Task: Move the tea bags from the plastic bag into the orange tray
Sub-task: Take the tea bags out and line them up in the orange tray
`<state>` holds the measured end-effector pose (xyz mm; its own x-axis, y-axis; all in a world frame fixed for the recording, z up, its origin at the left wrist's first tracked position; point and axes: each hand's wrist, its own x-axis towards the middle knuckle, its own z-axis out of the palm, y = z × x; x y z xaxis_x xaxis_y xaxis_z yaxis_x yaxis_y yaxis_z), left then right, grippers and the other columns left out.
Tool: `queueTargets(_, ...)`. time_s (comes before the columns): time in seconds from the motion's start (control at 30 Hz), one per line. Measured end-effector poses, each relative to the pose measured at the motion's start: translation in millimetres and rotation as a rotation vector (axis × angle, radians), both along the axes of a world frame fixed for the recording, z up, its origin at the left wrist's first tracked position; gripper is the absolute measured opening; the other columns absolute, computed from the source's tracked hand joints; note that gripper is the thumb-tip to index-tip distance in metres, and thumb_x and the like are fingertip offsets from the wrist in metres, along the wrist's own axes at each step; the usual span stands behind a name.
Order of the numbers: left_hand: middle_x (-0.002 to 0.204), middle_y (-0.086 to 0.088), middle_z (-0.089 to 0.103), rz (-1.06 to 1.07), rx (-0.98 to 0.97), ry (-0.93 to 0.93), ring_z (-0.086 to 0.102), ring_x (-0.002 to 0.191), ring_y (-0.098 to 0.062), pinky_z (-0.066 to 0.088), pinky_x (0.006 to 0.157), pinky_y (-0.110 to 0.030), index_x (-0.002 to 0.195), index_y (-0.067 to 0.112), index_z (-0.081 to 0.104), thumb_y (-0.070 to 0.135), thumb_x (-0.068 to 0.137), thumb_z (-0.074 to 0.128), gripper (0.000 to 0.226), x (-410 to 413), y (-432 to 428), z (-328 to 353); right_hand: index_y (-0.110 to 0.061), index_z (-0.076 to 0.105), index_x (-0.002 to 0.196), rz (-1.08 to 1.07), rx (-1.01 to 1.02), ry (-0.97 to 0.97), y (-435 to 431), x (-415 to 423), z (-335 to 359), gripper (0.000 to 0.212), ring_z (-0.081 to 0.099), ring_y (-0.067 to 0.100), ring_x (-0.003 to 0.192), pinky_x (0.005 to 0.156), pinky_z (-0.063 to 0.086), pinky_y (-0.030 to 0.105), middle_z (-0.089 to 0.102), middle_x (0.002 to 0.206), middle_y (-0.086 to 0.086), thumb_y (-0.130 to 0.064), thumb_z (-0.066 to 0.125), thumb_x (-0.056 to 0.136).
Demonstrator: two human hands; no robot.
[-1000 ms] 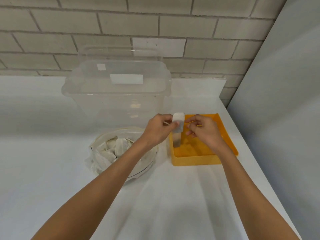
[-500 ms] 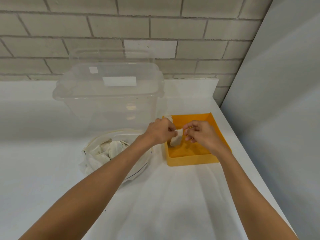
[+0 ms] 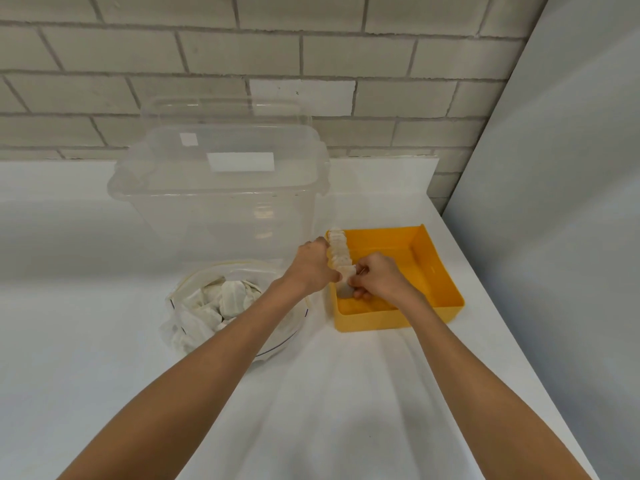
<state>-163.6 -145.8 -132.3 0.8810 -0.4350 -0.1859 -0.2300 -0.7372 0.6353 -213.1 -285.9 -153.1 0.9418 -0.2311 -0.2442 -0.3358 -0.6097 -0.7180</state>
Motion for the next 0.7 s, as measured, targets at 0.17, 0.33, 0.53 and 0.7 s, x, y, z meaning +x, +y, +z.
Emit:
queueTargets(0.17, 0.123, -0.013, 0.056, 0.017, -0.034, 0.060, 0.053, 0.114, -0.027, 0.045, 0.085, -0.031, 0.131, 0.006, 0.046, 0.016, 0.077, 0.077, 0.062, -2, 1, 2, -0.013, 0.055, 0.064, -0.042, -0.038, -0.055, 7, 4, -2, 0.026, 0.067, 0.022, 0.057, 0.064, 0.058, 0.036, 0.069, 0.070, 0.015, -0.001, 0.062, 0.086)
queueTargets(0.33, 0.122, -0.013, 0.057, 0.015, -0.043, 0.072, 0.054, 0.112, -0.026, 0.045, 0.083, -0.030, 0.130, 0.007, 0.047, 0.015, 0.076, 0.078, 0.063, -1, 3, 1, -0.015, 0.055, 0.070, -0.059, -0.001, -0.052, 9, 4, -4, 0.021, 0.066, 0.019, 0.054, 0.060, 0.058, 0.034, 0.070, 0.075, 0.013, -0.004, 0.067, 0.084)
queueTargets(0.53, 0.126, -0.013, 0.055, -0.008, -0.029, -0.078, 0.051, 0.116, -0.026, 0.040, 0.083, -0.025, 0.133, 0.008, 0.046, 0.020, 0.080, 0.075, 0.062, -4, 5, 9, -0.008, 0.053, 0.099, -0.121, 0.012, -0.037, 3, 0, 3, 0.026, 0.069, 0.024, 0.060, 0.054, 0.057, 0.033, 0.069, 0.084, 0.016, -0.010, 0.073, 0.081)
queueTargets(0.7, 0.111, -0.004, 0.061, -0.022, -0.133, -0.166, 0.059, 0.099, -0.020, 0.044, 0.081, -0.022, 0.121, 0.014, 0.059, 0.025, 0.084, 0.071, 0.041, -12, 28, 36, -0.008, 0.059, 0.099, -0.068, -0.153, -0.196, 5, -5, 34, 0.014, 0.067, 0.016, 0.062, 0.065, 0.057, 0.033, 0.069, 0.077, 0.010, -0.009, 0.064, 0.085)
